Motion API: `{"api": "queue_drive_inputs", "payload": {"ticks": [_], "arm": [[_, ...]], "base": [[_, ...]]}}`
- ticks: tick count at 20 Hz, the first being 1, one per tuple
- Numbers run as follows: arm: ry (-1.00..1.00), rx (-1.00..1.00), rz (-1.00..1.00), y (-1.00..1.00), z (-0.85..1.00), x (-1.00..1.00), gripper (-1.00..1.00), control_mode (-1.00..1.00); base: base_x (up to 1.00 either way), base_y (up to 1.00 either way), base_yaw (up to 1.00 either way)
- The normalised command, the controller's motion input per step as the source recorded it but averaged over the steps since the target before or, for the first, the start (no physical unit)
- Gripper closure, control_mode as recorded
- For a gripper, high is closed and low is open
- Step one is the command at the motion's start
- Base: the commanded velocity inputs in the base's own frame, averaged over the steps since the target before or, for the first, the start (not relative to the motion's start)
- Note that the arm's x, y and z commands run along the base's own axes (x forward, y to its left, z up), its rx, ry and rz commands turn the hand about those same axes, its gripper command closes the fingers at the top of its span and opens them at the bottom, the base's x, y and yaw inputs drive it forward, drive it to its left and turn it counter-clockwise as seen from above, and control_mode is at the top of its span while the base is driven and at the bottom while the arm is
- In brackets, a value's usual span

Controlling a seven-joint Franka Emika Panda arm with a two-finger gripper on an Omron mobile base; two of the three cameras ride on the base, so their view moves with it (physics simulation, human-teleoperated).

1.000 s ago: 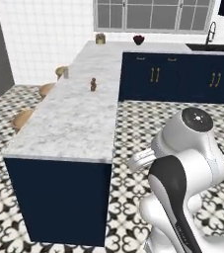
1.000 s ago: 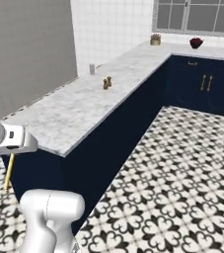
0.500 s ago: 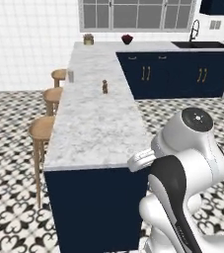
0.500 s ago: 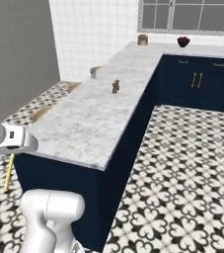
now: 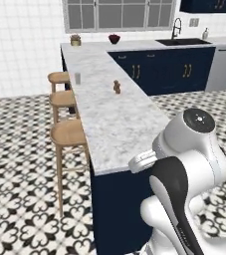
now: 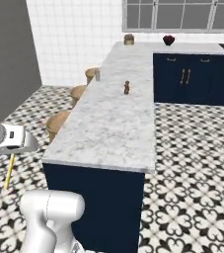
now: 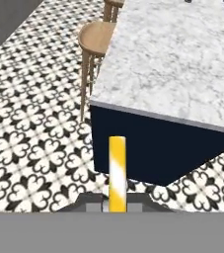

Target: Take a straw from the drawer in front and place it inside the glass cup on the dining counter.

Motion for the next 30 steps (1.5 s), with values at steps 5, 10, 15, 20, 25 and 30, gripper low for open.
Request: {"api": "queue_drive_inputs", "payload": {"ticks": [5,10,15,20,25,30], "arm": [[0.0,0.0,0.0,0.0,0.0,0.0,1.0,1.0],[0.0,0.0,0.0,0.0,0.0,0.0,1.0,1.0],[0.0,0.0,0.0,0.0,0.0,0.0,1.0,1.0],[0.0,0.0,0.0,0.0,0.0,0.0,1.0,1.0],[0.0,0.0,0.0,0.0,0.0,0.0,1.0,1.0],[0.0,0.0,0.0,0.0,0.0,0.0,1.0,1.0]], "base": [[0.0,1.0,-0.35],[0.06,1.0,-0.38],[0.29,1.0,-0.42],[0.49,1.0,-0.47],[0.5,1.0,-0.5],[0.18,1.0,-0.49]]}}
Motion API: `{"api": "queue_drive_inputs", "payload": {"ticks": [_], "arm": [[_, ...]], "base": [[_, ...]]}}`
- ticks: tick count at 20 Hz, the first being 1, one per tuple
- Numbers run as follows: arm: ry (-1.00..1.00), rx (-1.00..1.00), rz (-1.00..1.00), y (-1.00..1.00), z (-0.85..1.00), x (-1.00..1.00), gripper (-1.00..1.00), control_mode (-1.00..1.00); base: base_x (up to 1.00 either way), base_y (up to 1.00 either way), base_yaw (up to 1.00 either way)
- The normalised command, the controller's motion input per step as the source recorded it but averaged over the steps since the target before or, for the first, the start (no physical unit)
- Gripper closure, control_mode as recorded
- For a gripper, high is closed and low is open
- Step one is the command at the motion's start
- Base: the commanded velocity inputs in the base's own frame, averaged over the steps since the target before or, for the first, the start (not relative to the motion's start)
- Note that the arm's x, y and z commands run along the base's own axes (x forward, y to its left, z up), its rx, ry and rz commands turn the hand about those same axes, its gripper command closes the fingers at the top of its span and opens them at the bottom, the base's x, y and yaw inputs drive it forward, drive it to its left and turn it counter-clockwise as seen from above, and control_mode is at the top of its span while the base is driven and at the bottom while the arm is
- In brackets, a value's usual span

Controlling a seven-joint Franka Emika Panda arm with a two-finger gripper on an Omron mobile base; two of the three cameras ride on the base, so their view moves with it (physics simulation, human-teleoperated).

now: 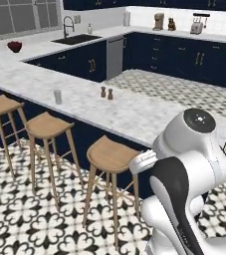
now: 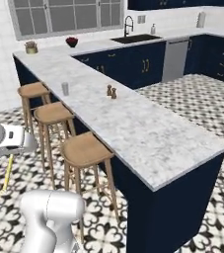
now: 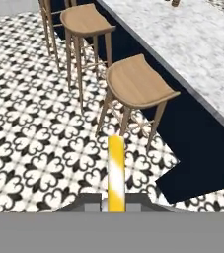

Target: Take a straw from the drawer in front and place it inside the glass cup on the dining counter.

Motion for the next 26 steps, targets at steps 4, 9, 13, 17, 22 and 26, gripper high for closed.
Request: {"api": "queue_drive_inputs", "payload": {"ticks": [4,9,13,17,22,26], "arm": [[0.0,0.0,0.0,0.0,0.0,0.0,1.0,1.0],[0.0,0.0,0.0,0.0,0.0,0.0,1.0,1.0],[0.0,0.0,0.0,0.0,0.0,0.0,1.0,1.0],[0.0,0.0,0.0,0.0,0.0,0.0,1.0,1.0],[0.0,0.0,0.0,0.0,0.0,0.0,1.0,1.0],[0.0,0.0,0.0,0.0,0.0,0.0,1.0,1.0]], "base": [[0.0,1.0,-0.47],[0.0,1.0,-0.45],[0.09,1.0,-0.43],[0.25,1.0,-0.43],[0.24,1.0,-0.44],[0.1,1.0,-0.46]]}}
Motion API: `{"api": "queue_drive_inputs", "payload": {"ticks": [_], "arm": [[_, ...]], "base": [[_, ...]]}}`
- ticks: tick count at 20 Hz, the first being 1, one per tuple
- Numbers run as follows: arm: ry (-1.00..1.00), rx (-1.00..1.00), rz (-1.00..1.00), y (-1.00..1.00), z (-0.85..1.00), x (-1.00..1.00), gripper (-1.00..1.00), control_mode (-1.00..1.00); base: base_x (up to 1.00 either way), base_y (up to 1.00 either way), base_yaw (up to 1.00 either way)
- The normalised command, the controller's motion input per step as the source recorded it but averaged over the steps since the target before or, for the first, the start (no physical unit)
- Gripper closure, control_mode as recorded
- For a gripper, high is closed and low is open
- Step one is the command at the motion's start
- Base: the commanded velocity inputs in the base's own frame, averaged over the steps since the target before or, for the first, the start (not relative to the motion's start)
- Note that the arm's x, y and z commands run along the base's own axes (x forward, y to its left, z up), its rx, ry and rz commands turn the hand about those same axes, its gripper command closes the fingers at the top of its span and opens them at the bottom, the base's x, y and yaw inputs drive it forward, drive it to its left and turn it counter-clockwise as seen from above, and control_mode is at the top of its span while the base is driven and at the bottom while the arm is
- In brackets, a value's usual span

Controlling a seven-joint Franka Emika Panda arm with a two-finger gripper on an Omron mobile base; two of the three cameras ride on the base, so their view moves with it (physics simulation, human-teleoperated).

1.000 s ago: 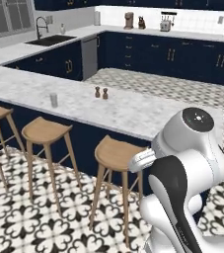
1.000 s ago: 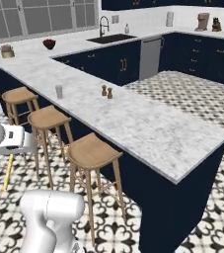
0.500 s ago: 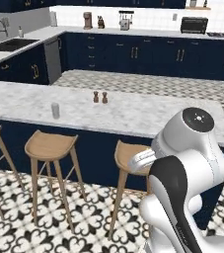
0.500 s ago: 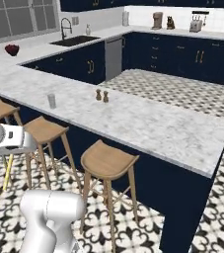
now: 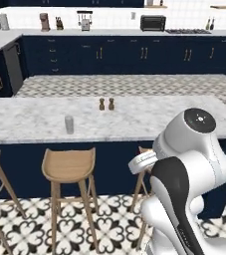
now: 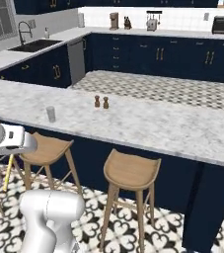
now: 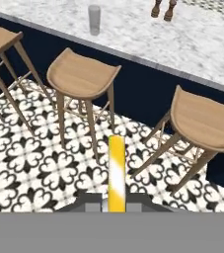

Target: Take a straw from the drawer in front and place it inside the glass cup on the dining counter.

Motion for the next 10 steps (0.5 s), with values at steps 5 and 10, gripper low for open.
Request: {"api": "queue_drive_inputs", "payload": {"ticks": [5,10], "arm": [[0.0,0.0,0.0,0.0,0.0,0.0,1.0,1.0],[0.0,0.0,0.0,0.0,0.0,0.0,1.0,1.0]], "base": [[0.28,0.96,-0.45],[0.58,0.57,-0.39]]}}
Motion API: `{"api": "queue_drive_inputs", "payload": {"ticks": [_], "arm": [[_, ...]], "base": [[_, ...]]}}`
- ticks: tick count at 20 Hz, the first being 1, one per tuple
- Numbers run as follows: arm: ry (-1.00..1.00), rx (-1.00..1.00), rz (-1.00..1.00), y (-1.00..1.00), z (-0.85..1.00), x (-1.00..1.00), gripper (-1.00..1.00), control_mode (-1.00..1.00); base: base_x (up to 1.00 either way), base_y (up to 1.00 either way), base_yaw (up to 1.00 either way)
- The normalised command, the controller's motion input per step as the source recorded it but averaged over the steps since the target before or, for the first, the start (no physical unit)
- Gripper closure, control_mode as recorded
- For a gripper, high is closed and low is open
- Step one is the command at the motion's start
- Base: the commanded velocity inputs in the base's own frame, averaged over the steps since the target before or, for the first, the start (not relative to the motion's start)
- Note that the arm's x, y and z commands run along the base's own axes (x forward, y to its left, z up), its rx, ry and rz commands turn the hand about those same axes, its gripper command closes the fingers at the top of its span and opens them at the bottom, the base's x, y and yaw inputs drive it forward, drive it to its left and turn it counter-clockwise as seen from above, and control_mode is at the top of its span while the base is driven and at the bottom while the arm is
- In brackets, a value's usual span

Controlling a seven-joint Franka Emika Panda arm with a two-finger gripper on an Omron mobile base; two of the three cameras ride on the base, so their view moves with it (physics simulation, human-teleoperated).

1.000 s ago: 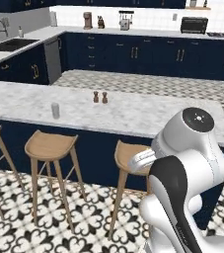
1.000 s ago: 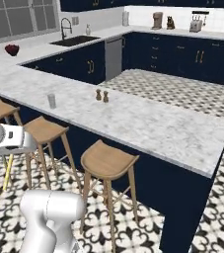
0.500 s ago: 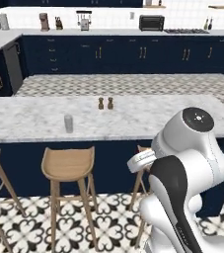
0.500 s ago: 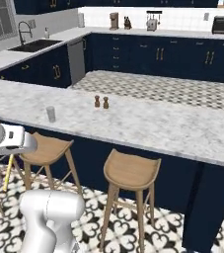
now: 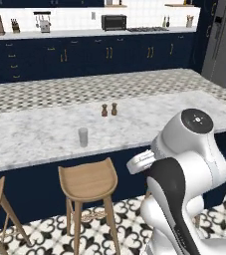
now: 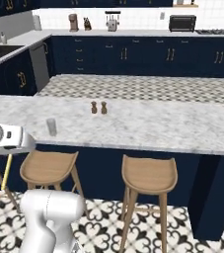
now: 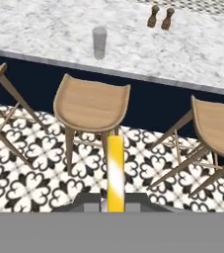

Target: Take a straw from the drawer in front and place it inside the glass cup on the dining counter.

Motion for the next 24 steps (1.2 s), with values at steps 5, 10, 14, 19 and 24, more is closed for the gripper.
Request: {"api": "queue_drive_inputs", "payload": {"ticks": [5,10,14,19,24], "arm": [[0.0,0.02,-0.02,0.01,0.07,0.0,1.0,-1.0],[-0.18,0.22,0.05,0.0,0.55,-0.09,1.0,-1.0],[-0.33,0.28,0.32,-0.01,0.57,0.03,1.0,-1.0],[-0.25,0.31,0.41,-0.01,0.63,0.64,1.0,-1.0],[-0.07,0.33,0.45,0.1,0.42,0.91,1.0,-1.0]], "base": [[0.48,0.16,-0.2],[0.0,0.0,0.0],[0.0,0.0,0.0],[0.0,0.0,0.0],[0.0,0.0,0.0]]}}
